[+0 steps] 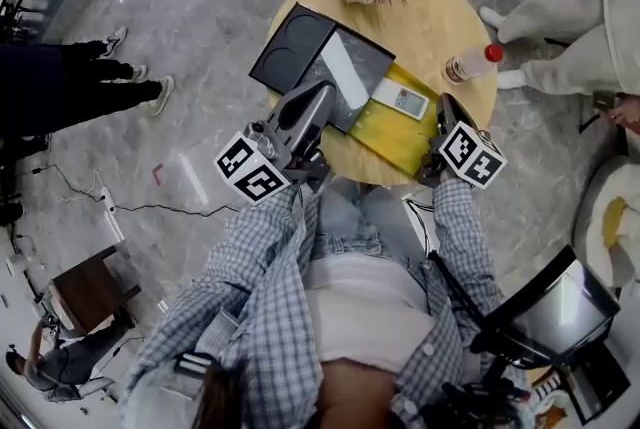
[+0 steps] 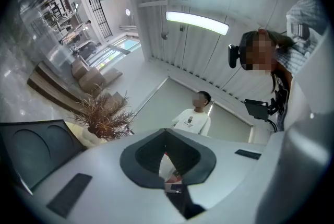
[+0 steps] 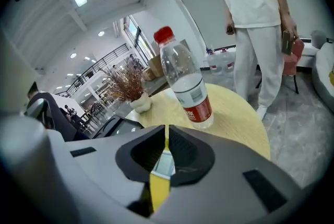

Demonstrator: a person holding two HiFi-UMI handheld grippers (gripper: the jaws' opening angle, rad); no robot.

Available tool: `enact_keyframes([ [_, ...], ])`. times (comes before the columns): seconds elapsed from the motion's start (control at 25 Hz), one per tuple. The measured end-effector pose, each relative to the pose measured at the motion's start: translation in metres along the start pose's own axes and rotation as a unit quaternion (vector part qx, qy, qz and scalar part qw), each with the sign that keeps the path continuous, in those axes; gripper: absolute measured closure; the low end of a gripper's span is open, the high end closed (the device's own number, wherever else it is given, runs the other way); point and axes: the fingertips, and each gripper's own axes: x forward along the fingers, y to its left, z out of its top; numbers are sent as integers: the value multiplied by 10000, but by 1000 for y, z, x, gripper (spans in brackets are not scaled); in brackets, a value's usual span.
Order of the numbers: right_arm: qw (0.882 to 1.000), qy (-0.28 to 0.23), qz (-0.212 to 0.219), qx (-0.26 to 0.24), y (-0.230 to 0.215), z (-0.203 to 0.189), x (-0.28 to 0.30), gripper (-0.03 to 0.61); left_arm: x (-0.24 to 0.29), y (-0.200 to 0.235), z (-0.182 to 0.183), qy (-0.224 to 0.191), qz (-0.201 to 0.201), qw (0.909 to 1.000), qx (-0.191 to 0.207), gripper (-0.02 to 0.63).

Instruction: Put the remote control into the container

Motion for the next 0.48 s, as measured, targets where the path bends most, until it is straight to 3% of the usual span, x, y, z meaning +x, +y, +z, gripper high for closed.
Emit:
enact_keyframes([
  [0.08,9997,-198,137,-69,2,7,-8,572,4,-2,-6,119,-19,9998,128,606],
  [0.28,9958,-643,497,-417,18,24,-34,572,21,-17,-21,448,-165,9976,505,606],
  [0.48,9857,-1136,612,-1084,37,44,-66,572,41,-42,-33,720,-463,9922,906,606],
])
